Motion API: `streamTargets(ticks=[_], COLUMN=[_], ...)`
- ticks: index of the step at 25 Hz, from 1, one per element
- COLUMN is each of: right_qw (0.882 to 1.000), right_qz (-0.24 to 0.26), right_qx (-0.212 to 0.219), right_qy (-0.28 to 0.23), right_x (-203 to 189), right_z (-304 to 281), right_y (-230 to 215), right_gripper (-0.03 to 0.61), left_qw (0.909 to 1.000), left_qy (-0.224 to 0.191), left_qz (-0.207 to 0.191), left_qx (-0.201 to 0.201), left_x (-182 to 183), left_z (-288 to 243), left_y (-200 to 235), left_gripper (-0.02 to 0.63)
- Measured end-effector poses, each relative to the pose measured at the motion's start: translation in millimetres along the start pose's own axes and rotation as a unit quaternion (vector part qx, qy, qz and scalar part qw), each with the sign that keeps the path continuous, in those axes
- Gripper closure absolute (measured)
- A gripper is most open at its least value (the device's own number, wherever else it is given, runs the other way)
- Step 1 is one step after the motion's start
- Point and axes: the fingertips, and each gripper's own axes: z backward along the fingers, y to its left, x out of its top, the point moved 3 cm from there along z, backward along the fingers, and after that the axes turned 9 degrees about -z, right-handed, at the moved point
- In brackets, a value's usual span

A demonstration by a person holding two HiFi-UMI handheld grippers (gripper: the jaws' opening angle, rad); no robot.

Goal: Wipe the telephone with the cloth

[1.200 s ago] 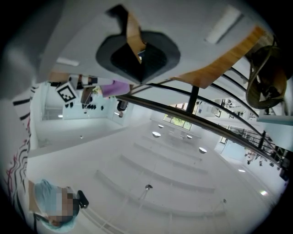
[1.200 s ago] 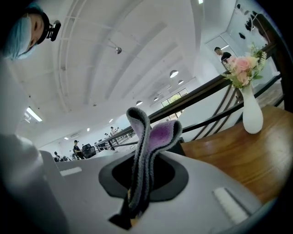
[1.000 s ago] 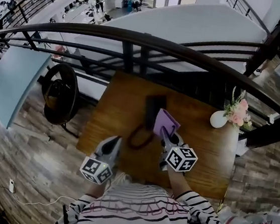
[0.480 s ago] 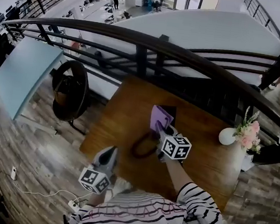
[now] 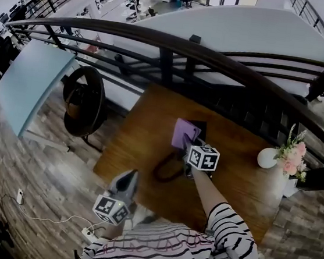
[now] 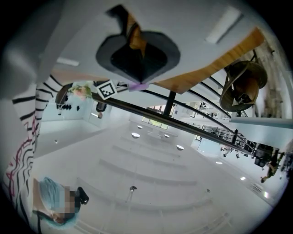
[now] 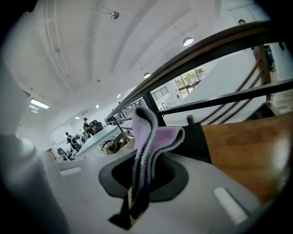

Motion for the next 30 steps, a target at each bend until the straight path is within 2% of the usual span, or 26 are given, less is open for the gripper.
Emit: streamTargets(ticks=[13,21,26,30], right_qw=[0.994,0.988,0.991,0.995], right_qz=[-0.009,-0.009,-0.012,-0.003], right_qx=[-0.102,-0.145,-0.121,-0.070], right_qy=[-0.031,-0.047,-0.063,-0.074], right_x=[26.3,33.6,31.4,25.3], right_z=[47.7,73.6,83.4,85.7], right_y=[-77.4,-99.2,-83.5,-45.5], right_gripper=[0.541,0.541,0.541,0.541], left_qw=[0.9996,0.9990,0.9989,0.9988], left_qy=[0.002,-0.002,-0.008,-0.013], left_qz=[-0.003,-0.003,-0.002,-0.001], left_qx=[-0.028,-0.044,-0.047,-0.047], left_x=[1.0,1.7,4.2,4.3], left_z=[-12.7,-18.0,-13.8,-10.3], left_y=[-12.0,-19.2,-21.0,-21.9], left_gripper=[0.612,0.612,0.612,0.612])
